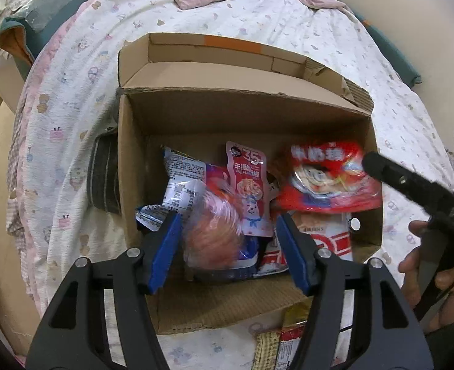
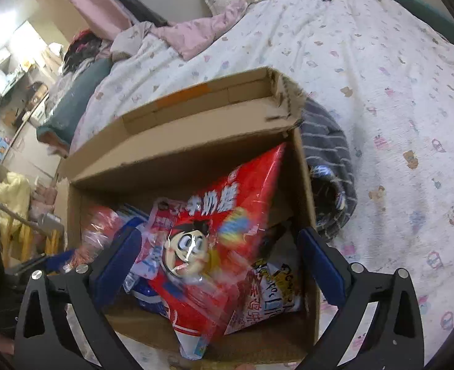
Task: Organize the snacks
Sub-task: 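Open both tools to drop the packets into the box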
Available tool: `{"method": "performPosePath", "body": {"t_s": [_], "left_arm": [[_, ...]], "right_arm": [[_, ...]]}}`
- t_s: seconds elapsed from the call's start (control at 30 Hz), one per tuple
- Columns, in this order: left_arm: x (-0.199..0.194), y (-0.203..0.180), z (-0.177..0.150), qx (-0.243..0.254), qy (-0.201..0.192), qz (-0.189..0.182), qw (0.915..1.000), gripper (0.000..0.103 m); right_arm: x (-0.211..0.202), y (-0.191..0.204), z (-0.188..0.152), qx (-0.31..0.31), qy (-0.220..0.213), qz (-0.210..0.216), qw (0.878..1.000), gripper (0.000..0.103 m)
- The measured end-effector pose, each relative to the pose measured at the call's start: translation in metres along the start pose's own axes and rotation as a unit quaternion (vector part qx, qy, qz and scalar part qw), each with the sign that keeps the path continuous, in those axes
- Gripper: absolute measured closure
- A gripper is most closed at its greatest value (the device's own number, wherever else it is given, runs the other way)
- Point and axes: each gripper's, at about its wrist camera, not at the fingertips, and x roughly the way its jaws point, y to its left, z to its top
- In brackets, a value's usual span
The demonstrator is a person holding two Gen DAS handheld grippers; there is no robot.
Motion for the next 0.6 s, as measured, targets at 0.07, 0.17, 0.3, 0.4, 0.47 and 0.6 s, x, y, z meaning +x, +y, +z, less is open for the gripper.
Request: {"method": "performPosePath", "body": {"t_s": [0.07,0.17,0.3,0.4,0.47,0.6], "left_arm": [[0.0024,-0.0011,0.0002,0.002,0.011,-0.01,0.9999,0.035],[0.0016,-0.0043,-0.0005,0.006,0.008,-0.006,0.9999,0.034],[-0.0004,-0.0078,-0.0007,0.015,0.001,0.001,0.9999,0.034],[-0.0014,-0.0076,-0.0006,0.017,0.0,0.002,0.9999,0.034],[-0.0022,-0.0076,-0.0003,0.018,0.0,0.002,0.9998,0.034],[-0.0025,-0.0068,-0.0004,0.016,0.002,0.001,0.9999,0.034]], "right_arm": [[-0.0051,-0.0035,0.0021,0.01,-0.006,0.014,1.0,0.0],[-0.0095,-0.007,0.0035,0.017,-0.01,0.018,1.0,0.0],[-0.0097,-0.0063,0.0043,0.014,-0.006,0.019,1.0,0.0],[-0.0108,-0.0047,0.0036,0.008,-0.006,0.017,1.0,0.0],[-0.0114,-0.0034,0.0035,0.006,-0.007,0.018,1.0,0.0],[-0.0103,-0.0014,0.0019,0.003,-0.002,0.019,1.0,0.0]]}}
